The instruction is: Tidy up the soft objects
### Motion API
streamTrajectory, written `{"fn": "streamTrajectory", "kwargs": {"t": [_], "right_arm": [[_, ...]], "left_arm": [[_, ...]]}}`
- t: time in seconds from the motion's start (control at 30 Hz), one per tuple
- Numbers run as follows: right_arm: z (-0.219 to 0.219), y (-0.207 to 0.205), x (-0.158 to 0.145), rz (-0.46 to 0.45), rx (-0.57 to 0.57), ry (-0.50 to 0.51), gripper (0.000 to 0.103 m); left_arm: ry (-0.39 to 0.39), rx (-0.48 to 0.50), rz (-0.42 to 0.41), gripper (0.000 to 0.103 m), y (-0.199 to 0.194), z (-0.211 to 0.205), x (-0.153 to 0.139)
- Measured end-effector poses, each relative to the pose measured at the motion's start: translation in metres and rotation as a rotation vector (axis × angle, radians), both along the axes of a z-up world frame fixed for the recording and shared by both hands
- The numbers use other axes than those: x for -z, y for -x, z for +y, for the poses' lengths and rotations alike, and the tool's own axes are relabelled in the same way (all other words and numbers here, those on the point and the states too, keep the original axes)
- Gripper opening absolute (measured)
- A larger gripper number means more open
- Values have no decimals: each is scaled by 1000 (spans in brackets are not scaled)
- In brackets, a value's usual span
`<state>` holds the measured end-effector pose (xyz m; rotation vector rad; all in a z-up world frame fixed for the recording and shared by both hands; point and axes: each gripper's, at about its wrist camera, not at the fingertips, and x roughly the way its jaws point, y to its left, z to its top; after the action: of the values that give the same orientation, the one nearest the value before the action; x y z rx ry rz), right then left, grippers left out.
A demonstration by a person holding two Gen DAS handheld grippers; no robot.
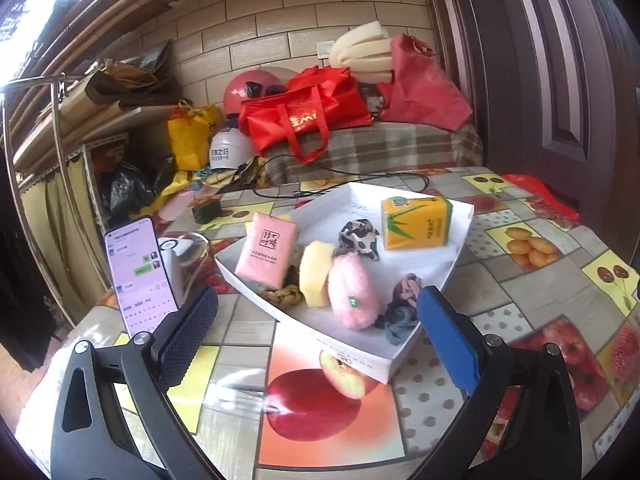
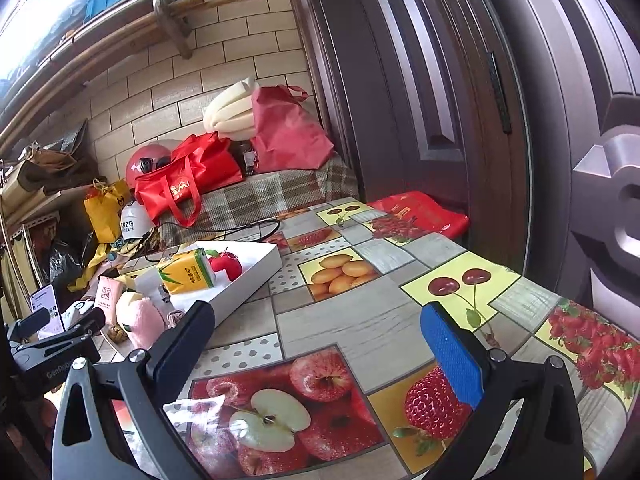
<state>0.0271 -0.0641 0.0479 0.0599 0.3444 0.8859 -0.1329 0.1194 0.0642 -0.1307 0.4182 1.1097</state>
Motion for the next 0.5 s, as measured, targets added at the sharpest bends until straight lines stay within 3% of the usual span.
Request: {"fn": "streamTrajectory", "kwargs": {"t": [0.5], "right_arm": [[2, -3, 0, -8, -6, 11, 103]], "left_arm": [[59, 27, -18, 101, 4, 7, 0]]}}
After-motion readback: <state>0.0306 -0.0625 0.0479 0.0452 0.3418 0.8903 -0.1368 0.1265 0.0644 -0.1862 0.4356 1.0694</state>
